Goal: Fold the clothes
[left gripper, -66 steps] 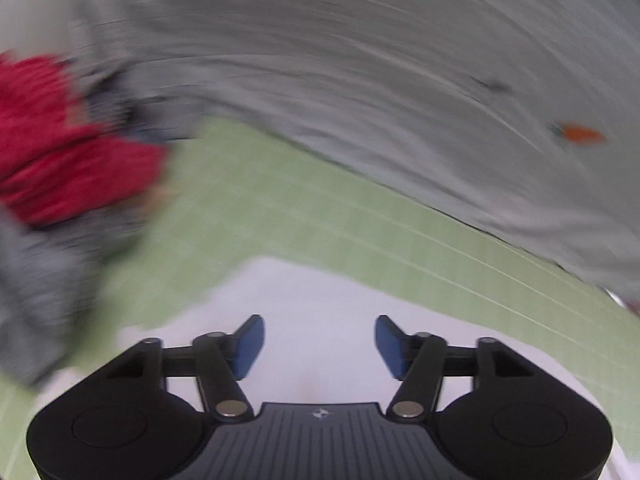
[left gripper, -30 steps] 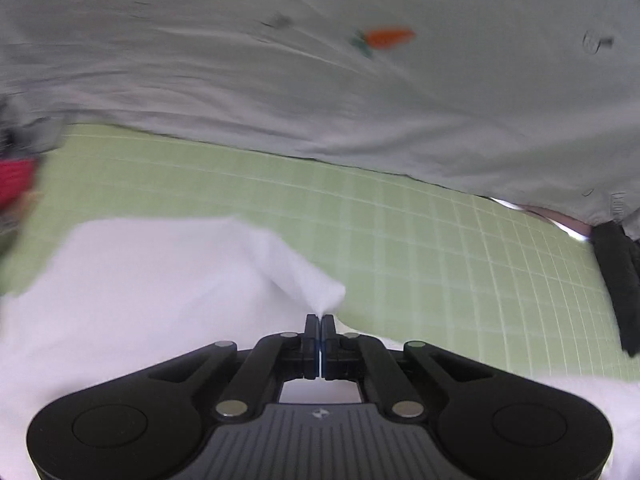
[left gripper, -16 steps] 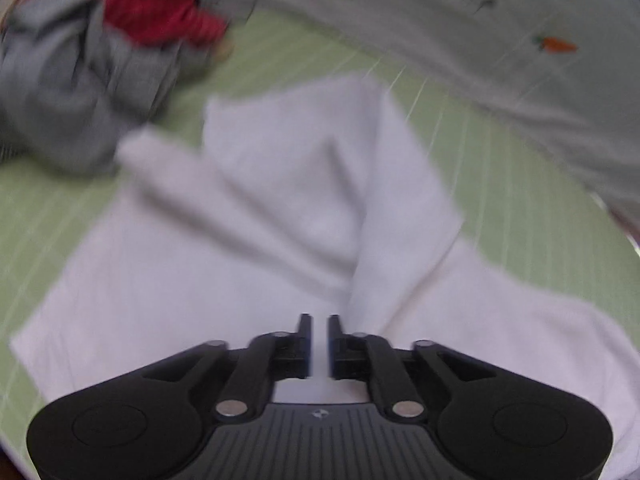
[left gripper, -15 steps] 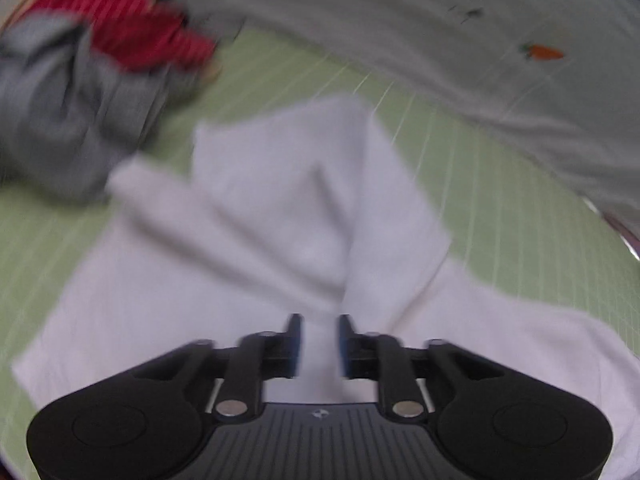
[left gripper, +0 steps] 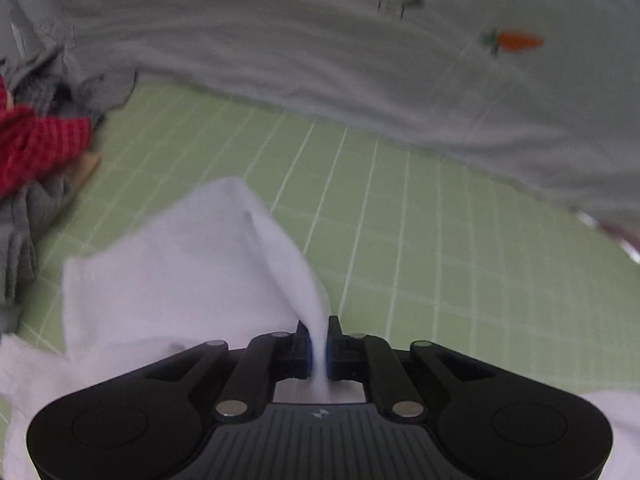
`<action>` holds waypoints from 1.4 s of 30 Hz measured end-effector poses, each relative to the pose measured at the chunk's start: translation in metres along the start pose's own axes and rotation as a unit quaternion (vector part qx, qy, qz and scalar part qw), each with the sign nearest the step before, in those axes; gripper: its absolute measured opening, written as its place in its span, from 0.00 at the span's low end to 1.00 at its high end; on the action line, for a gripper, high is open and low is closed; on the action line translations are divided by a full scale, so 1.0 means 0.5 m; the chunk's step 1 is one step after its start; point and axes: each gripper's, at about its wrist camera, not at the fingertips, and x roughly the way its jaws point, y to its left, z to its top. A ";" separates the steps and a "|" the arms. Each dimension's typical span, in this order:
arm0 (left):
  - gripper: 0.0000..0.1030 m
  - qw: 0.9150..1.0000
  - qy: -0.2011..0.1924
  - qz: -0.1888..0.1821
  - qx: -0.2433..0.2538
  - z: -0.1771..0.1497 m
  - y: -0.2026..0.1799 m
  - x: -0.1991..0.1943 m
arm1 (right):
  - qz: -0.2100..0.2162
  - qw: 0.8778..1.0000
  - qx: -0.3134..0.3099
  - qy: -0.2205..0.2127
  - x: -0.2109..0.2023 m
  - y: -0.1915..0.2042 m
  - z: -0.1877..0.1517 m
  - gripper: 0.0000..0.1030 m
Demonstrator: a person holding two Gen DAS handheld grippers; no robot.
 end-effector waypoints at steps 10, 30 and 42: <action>0.14 0.986 -0.147 -0.029 -0.078 0.015 0.165 -0.210 | 0.001 1.000 -0.016 -0.004 0.004 0.010 0.005 0.83; 0.77 0.985 0.024 0.107 -0.137 -0.128 0.239 -0.072 | 0.006 0.998 -0.012 -0.060 -0.034 -0.008 0.035 0.86; 0.83 0.989 0.024 0.043 -0.142 -0.187 0.199 -0.063 | 0.078 0.978 0.193 0.022 0.027 -0.144 -0.044 0.87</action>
